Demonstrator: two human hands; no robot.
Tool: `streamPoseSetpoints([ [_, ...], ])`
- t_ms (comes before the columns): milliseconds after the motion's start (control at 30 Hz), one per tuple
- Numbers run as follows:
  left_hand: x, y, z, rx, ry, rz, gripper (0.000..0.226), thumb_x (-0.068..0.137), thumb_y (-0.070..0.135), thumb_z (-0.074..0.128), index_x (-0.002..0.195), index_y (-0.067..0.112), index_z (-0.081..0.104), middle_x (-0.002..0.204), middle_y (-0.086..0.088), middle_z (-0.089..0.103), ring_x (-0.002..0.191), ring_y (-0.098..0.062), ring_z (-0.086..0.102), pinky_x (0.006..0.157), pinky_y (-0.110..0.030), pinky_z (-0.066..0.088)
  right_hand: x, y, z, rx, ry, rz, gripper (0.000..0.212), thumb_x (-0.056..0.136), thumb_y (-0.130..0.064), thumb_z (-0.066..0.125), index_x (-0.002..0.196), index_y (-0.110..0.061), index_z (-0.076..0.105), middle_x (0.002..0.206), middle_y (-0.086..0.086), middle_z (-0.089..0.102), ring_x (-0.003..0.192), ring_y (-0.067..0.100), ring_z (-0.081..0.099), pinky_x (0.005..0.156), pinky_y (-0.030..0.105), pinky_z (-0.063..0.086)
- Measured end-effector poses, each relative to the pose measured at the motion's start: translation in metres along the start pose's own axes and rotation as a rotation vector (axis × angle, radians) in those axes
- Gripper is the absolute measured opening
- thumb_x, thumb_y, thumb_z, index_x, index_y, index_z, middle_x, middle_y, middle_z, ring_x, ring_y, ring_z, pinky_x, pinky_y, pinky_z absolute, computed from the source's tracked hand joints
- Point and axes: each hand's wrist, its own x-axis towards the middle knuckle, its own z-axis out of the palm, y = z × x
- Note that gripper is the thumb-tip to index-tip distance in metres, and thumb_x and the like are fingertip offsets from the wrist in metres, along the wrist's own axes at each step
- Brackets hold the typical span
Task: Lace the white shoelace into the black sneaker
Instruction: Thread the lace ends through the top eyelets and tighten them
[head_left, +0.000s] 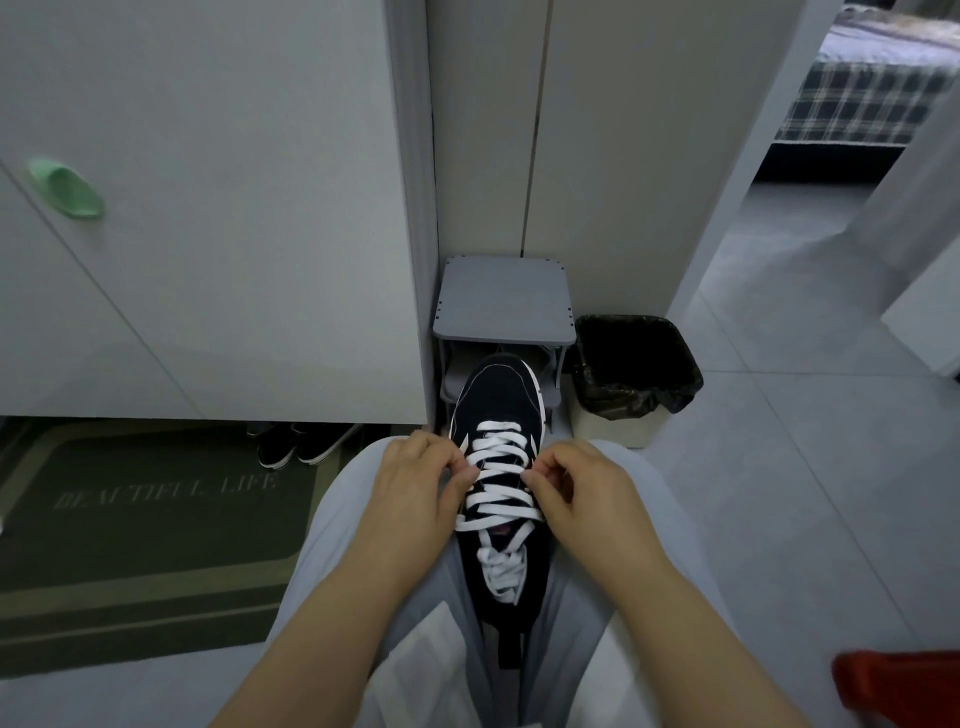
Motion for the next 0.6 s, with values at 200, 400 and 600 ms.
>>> streamPoseSetpoints([
  [200, -0.01, 0.003, -0.006, 0.008, 0.065, 0.116, 0.022, 0.078, 0.048, 0.05, 0.076, 0.028, 0.058, 0.088, 0.012, 0.052, 0.089, -0.008, 0.043, 0.085, -0.008, 0.027, -0.008, -0.003, -0.002, -0.032, -0.072, -0.046, 0.014, 0.081, -0.039, 0.066, 0.082, -0.029, 0.055, 0.08, -0.015, 0.049, 0.069, 0.007, 0.05, 0.061, 0.018, 0.044],
  [400, -0.014, 0.0, 0.0, 0.091, 0.005, 0.117, 0.029, 0.079, 0.051, 0.043, 0.074, 0.024, 0.054, 0.085, 0.012, 0.05, 0.085, -0.012, 0.042, 0.075, -0.017, 0.03, -0.008, -0.002, 0.001, -0.051, -0.049, -0.063, 0.011, 0.089, -0.024, 0.058, 0.079, -0.023, 0.052, 0.074, -0.018, 0.045, 0.068, 0.0, 0.046, 0.061, 0.01, 0.036],
  [600, -0.015, -0.005, -0.01, 0.002, 0.035, 0.059, 0.015, 0.08, 0.049, 0.037, 0.069, 0.039, 0.039, 0.08, 0.019, 0.045, 0.083, -0.013, 0.043, 0.08, -0.013, 0.029, -0.01, -0.001, 0.0, -0.061, -0.074, -0.043, 0.013, 0.092, -0.024, 0.053, 0.08, -0.021, 0.049, 0.078, -0.014, 0.046, 0.07, 0.0, 0.046, 0.064, 0.012, 0.036],
])
